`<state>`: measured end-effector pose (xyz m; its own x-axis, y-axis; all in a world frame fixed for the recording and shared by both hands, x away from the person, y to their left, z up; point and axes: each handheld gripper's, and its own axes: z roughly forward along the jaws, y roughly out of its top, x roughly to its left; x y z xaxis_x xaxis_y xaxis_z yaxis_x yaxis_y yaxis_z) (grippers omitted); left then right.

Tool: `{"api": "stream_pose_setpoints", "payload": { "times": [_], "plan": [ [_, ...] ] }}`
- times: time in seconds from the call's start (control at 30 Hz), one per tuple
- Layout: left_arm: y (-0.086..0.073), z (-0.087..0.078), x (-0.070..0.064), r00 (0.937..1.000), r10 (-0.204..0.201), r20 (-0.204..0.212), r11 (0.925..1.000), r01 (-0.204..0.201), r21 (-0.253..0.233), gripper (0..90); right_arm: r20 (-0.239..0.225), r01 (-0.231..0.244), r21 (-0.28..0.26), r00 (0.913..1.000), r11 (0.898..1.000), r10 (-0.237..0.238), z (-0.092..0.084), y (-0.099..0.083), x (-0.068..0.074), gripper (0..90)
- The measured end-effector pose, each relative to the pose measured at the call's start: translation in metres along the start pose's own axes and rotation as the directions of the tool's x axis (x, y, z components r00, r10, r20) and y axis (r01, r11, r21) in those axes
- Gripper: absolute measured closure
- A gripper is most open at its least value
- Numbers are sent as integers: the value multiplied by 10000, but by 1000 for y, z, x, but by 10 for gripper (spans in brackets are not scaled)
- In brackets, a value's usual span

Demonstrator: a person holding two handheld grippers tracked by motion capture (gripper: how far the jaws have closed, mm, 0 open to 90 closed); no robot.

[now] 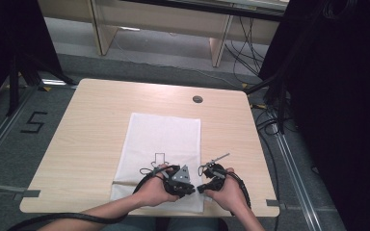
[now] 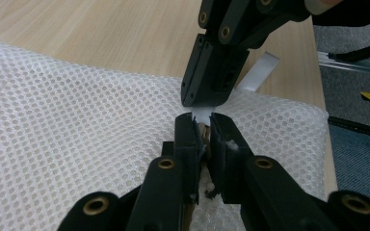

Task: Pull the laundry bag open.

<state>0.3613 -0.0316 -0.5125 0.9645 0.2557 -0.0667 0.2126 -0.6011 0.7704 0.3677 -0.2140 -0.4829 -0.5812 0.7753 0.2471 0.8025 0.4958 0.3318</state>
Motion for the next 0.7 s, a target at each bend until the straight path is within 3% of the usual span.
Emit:
{"api": "stream_pose_setpoints", "payload": {
  "times": [0.2, 0.27, 0.3, 0.43, 0.6, 0.63, 0.7],
  "plan": [
    [1, -2, 0, 9998, -188, -25, 9998, 188, -50, 816, -3, -73, -89, 10000, 9999, 72, 1, 0, 0, 900],
    [2, -3, -1, 9998, -193, -34, 9998, 193, 1, 816, 146, -203, 128, 9997, 9997, 201, 0, 0, 3, 900],
    [2, -3, -1, 9999, -161, -33, 9999, 161, -9, 816, 175, 197, 21, 9997, 9998, -197, 1, 0, 1, 900],
    [2, -7, 0, 9999, -107, -39, 9999, 107, 37, 816, 247, -107, 134, 9996, 9999, 104, 0, 1, 3, 900],
    [2, -9, -1, 9999, -78, -68, 10000, 78, -43, 816, 260, -127, 113, 9996, 9999, 124, 0, 1, 3, 900],
    [2, -9, -1, 10000, -66, -72, 10000, 66, -52, 816, 190, 435, -77, 9989, 9990, -434, 2, 1, -1, 900],
    [2, -12, 0, 10000, -27, -69, 10000, 27, -4, 816, 221, 142, 42, 9997, 9999, -143, 1, 1, 1, 900]
  ]
}}
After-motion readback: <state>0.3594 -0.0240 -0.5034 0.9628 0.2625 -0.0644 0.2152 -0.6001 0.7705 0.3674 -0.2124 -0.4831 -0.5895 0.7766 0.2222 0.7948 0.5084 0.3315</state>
